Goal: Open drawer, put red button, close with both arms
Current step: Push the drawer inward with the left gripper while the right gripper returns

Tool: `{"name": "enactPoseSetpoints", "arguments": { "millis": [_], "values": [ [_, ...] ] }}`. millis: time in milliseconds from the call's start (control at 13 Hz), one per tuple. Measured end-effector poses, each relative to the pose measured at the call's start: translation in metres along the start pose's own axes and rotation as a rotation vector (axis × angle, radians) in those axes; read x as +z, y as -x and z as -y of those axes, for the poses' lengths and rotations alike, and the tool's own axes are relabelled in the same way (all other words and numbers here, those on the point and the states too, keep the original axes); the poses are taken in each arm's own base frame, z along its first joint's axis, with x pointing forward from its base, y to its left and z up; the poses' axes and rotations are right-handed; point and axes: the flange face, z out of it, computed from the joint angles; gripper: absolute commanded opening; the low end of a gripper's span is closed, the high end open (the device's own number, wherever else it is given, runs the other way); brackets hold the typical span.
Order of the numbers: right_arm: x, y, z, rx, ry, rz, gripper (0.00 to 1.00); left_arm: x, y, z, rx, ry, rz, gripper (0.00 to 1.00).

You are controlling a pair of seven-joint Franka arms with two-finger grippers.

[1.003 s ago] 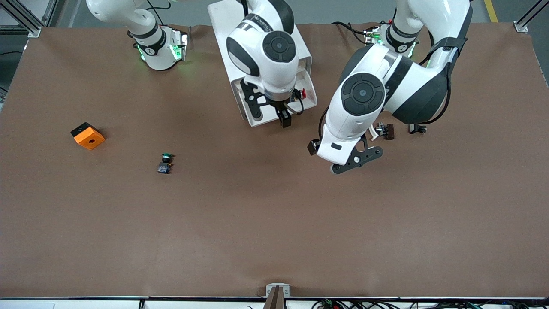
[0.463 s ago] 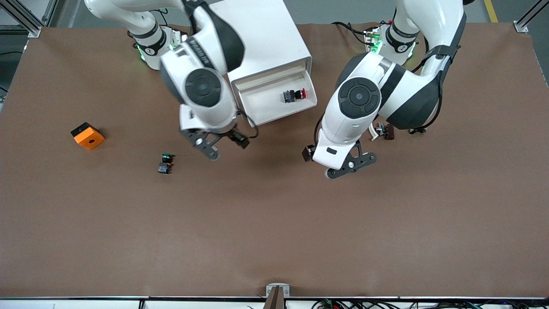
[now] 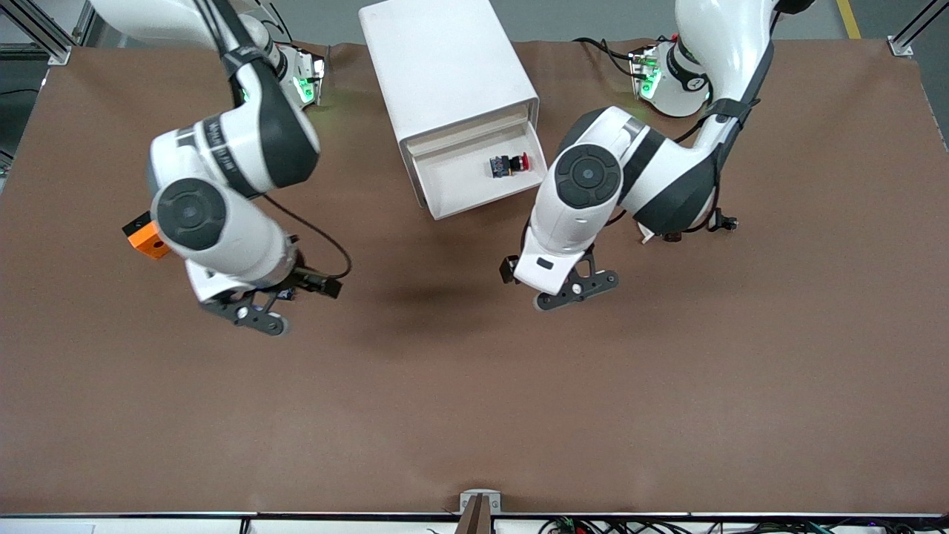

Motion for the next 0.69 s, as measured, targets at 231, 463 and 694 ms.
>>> {"name": "enactPoseSetpoints", "arguments": {
  "millis": [231, 463, 694],
  "values": [
    [0.026, -0.049, -0.05, -0.123, -0.027, -0.031, 1.0, 0.022, 0.017, -0.009, 0.026, -0.002, 0.004, 1.0],
    [0.053, -0.073, -0.074, -0.175, -0.018, -0.027, 1.0, 0.049, 0.037, -0.015, 0.055, -0.012, 0.018, 1.0],
    [0.05, -0.087, -0.103, -0.168, -0.004, -0.039, 1.0, 0.058, 0.055, -0.025, 0.077, 0.014, 0.029, 1.0]
  ]
}}
